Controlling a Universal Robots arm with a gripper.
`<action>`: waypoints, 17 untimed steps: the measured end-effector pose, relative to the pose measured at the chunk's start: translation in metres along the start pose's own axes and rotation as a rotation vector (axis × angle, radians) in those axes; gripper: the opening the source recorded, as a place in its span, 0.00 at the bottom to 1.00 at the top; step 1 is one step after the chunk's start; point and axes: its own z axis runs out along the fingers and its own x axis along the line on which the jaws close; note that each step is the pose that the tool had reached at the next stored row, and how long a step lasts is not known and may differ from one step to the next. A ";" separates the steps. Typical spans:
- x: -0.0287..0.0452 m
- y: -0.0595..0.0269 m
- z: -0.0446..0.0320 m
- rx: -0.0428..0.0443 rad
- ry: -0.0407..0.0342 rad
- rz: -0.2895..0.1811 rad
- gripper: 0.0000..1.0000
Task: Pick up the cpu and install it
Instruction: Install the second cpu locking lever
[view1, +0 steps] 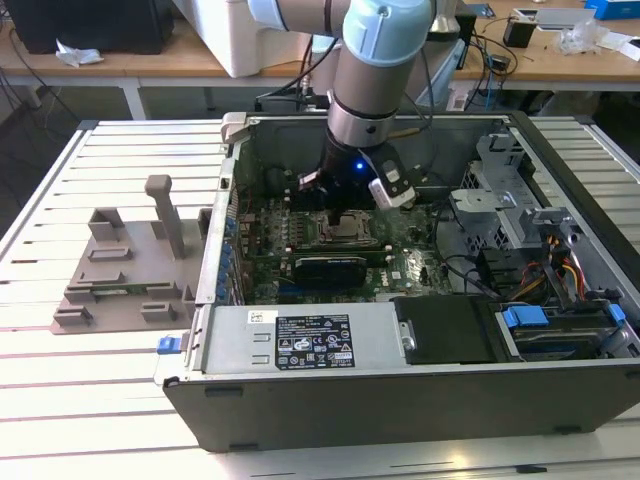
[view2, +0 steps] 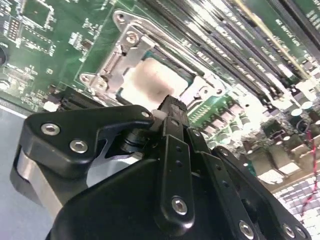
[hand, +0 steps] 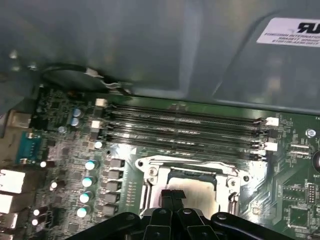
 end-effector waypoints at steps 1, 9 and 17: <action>-0.0021 0.0016 0.0002 0.0128 0.0014 0.001 0.11; -0.0167 0.0148 -0.0089 0.1916 0.0210 0.021 0.11; -0.0121 0.0223 -0.0586 0.1945 0.0212 0.021 0.11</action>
